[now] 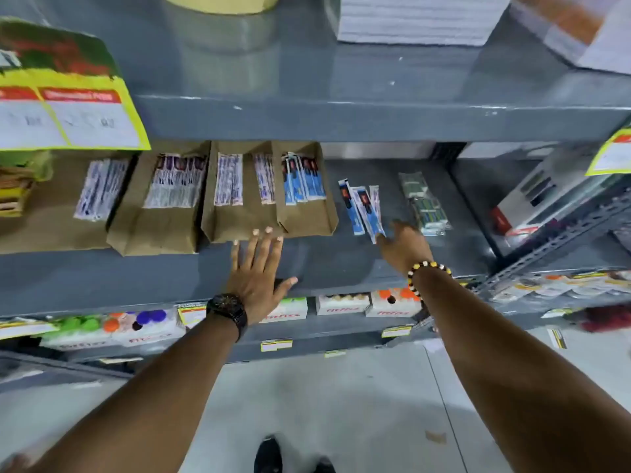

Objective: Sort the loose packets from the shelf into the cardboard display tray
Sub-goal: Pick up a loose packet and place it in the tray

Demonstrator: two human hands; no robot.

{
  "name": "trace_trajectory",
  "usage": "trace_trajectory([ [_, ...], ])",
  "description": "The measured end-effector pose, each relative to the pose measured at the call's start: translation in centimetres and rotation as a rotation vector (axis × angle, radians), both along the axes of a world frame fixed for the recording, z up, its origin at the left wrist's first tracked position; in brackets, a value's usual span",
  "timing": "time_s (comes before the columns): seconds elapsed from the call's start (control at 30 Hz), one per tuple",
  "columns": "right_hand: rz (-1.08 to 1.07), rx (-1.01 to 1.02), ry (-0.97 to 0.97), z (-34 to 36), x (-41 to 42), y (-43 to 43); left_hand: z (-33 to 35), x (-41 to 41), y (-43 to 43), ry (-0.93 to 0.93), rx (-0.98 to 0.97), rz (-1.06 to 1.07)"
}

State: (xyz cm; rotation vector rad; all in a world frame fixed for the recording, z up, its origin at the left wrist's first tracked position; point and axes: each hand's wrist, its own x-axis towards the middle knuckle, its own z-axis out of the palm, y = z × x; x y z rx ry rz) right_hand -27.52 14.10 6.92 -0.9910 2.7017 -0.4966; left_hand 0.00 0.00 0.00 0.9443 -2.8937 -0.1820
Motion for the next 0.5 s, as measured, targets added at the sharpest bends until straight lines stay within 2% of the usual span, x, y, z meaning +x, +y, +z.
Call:
trace_trajectory([
  [0.13, -0.134, 0.025, -0.103, -1.1, -1.1, -1.3, -1.4, 0.5, -0.4, -0.030, -0.028, 0.042],
  [0.33, -0.210, -0.017, -0.148, -2.0, -1.3, -1.6, -1.8, 0.6, -0.4, -0.020, -0.021, 0.021],
  [0.5, -0.317, -0.156, -0.211, -2.6, -1.4, -1.6, -1.7, 0.6, -0.3, -0.020, -0.018, 0.031],
])
